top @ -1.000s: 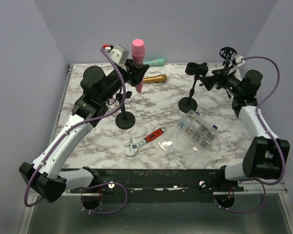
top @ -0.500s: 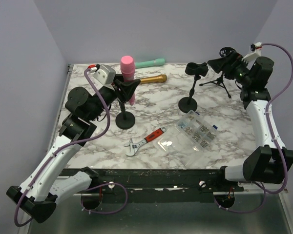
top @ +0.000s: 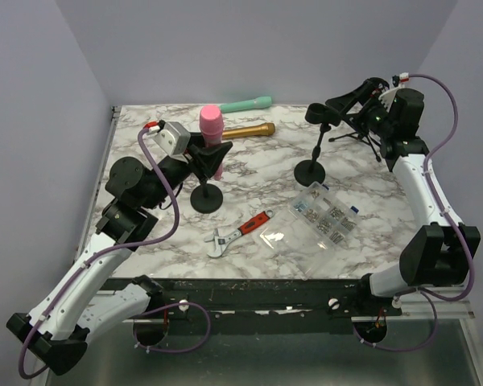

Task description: Remove the microphone from the stand

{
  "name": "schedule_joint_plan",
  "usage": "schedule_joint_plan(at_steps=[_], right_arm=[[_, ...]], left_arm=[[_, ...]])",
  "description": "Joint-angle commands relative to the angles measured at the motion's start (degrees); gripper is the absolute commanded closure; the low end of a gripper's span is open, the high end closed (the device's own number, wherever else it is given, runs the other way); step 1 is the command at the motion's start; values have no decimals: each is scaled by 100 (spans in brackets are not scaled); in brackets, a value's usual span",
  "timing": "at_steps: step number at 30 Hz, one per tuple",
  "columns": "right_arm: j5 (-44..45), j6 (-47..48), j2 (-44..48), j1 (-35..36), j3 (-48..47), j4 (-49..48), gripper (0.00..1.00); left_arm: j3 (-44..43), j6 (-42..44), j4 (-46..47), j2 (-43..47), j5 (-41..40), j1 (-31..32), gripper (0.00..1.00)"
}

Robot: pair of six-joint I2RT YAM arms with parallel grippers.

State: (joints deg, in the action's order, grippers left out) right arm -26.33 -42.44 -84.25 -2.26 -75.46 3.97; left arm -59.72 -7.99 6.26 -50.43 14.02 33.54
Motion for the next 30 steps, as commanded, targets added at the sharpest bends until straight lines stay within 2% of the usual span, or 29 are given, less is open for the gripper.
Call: schedule_joint_plan(at_steps=[1, 5, 10, 13, 20, 30], right_arm=[[328, 106, -279, 87, -159, 226, 0], [522, 208, -345, 163, -26, 220, 1], [721, 400, -375, 191, -23, 451, 12], [839, 426, -296, 200, 125, 493, 14], [1009, 394, 90, 209, 1032, 50, 15], [1078, 609, -191, 209, 1702, -341, 16]], left_arm=[[13, 199, 308, 103, 32, 56, 100], [27, 252, 297, 91, 20, 74, 100], [31, 302, 282, 87, -2, 100, 100], [23, 307, 270, 86, 12, 109, 100], [22, 357, 245, 80, -22, 161, 100], [22, 462, 200, 68, -114, 229, 100]])
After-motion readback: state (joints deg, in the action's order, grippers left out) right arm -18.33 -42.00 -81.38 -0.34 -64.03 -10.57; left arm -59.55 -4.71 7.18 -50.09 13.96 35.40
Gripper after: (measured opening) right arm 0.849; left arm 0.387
